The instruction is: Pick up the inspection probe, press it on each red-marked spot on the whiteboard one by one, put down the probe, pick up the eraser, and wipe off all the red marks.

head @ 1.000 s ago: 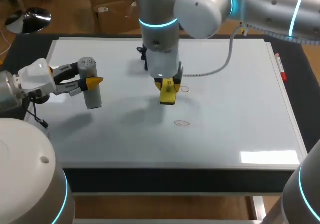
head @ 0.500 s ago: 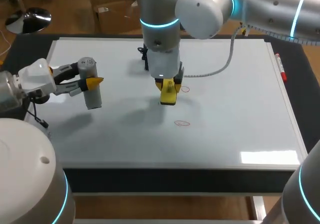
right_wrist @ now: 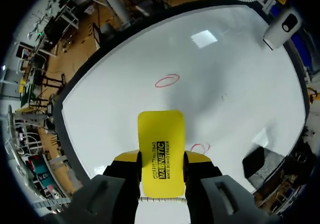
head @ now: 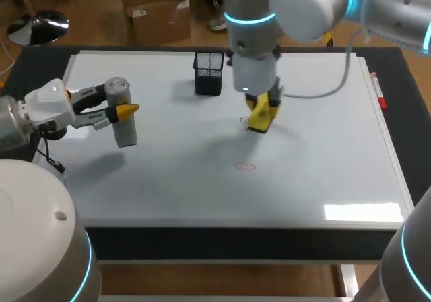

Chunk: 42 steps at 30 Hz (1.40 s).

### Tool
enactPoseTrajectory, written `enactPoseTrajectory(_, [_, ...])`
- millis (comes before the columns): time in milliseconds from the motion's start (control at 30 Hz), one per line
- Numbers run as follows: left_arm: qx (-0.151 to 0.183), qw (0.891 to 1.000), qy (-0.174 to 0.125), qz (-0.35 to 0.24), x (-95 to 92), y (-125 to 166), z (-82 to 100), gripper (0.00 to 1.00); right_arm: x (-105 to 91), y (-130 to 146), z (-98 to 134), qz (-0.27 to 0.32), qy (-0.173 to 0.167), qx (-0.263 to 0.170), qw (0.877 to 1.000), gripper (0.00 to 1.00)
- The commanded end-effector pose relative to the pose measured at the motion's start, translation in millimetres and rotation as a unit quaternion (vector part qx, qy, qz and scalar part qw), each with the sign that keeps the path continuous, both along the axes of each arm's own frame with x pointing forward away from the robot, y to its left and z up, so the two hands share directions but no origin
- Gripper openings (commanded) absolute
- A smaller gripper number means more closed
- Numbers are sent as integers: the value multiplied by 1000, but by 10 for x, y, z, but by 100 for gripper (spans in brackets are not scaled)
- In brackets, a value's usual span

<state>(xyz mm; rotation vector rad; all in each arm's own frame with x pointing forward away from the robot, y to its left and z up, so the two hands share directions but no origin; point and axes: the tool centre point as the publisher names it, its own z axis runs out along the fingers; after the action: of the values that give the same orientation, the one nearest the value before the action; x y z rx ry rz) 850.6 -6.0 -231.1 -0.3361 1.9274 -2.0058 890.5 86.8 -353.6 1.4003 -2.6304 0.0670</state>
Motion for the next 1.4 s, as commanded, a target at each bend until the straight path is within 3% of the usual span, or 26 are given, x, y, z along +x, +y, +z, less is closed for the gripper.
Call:
enactPoseTrajectory(33, [0,1000,0,1,-5,-2,13,0,-133,-484,22,-29,-13,25,999,0])
enactPoseTrajectory(267, [0,1000,0,1,-5,-2,13,0,-247,-1018,16,-105,-25,19,994,0])
enactPoseTrajectory(567, [0,1000,0,1,-5,-2,13,0,-381,-1430,-9,-168,-49,16,984,0])
enactPoseTrajectory(1033, [0,1000,0,1,-5,-2,13,0,-468,-1771,-106,-235,-72,57,968,0])
enactPoseTrajectory(1400, [0,1000,0,1,-5,-2,13,0,-464,-1765,-71,-238,-61,51,968,0])
